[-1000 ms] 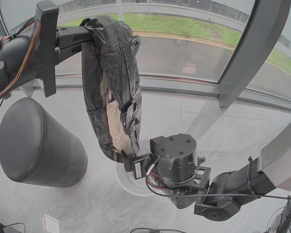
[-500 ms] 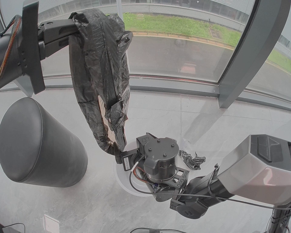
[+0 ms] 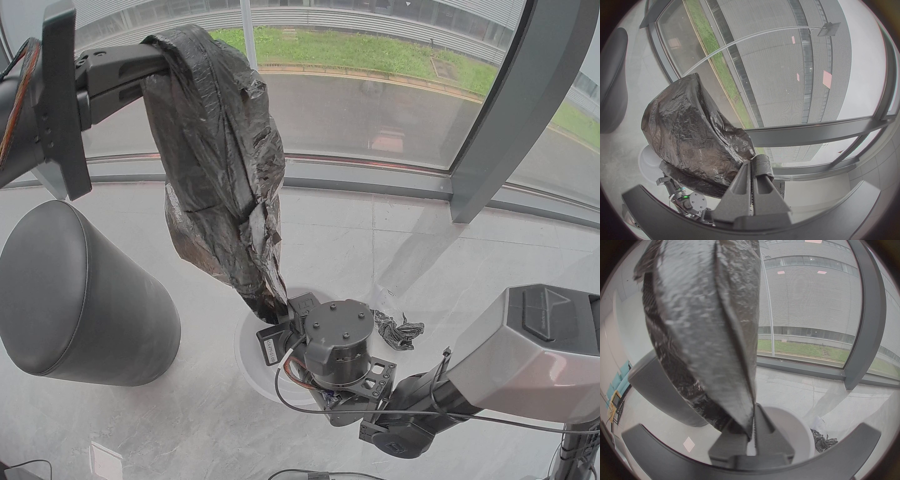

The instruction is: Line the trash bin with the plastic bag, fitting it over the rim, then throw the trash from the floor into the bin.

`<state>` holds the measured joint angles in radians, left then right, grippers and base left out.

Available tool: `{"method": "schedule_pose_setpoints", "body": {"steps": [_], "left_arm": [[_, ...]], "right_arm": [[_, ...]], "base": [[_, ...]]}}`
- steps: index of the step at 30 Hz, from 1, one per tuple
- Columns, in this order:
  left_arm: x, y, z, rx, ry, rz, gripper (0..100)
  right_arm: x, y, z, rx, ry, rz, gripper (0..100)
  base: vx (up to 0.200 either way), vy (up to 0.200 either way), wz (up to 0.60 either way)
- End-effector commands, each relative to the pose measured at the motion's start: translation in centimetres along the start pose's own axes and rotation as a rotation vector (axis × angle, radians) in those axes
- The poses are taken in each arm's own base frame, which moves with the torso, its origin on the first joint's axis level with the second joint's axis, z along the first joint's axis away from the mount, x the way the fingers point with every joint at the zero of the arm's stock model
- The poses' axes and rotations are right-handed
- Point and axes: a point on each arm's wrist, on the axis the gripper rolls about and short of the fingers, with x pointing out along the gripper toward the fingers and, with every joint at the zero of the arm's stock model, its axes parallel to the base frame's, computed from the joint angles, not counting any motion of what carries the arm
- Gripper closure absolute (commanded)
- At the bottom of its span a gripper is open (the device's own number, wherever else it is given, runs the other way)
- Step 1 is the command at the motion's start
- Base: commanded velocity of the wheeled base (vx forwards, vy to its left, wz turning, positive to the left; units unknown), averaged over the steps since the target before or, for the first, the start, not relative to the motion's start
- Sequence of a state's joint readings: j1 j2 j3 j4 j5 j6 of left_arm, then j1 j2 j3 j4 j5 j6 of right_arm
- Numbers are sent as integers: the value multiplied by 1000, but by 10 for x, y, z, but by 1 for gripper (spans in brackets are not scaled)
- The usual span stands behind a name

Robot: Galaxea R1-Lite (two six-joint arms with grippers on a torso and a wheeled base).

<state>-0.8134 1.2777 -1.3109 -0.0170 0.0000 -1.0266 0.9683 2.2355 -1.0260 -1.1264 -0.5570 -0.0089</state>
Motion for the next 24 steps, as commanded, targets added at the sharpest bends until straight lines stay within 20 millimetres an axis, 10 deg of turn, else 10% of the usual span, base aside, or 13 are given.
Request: {"method": "schedule_pose_setpoints", "body": {"steps": [1, 9, 16, 24], "left_arm": [[0, 13, -5, 0, 30, 26, 100], [-1, 49, 2, -6, 39, 72, 100], [-1, 95, 10, -75, 34, 126, 100], [-5, 119, 3, -101, 79, 151, 100]], "right_arm": [[-22, -14, 20, 9, -10, 21, 100], [-57, -38, 59, 130, -28, 84, 100], [-86, -74, 75, 395, 321, 366, 100], [-80, -119, 88, 510, 576, 420, 100]], "base": [[0, 0, 0], [0, 0, 0], [0, 0, 0], [0, 0, 0]]}}
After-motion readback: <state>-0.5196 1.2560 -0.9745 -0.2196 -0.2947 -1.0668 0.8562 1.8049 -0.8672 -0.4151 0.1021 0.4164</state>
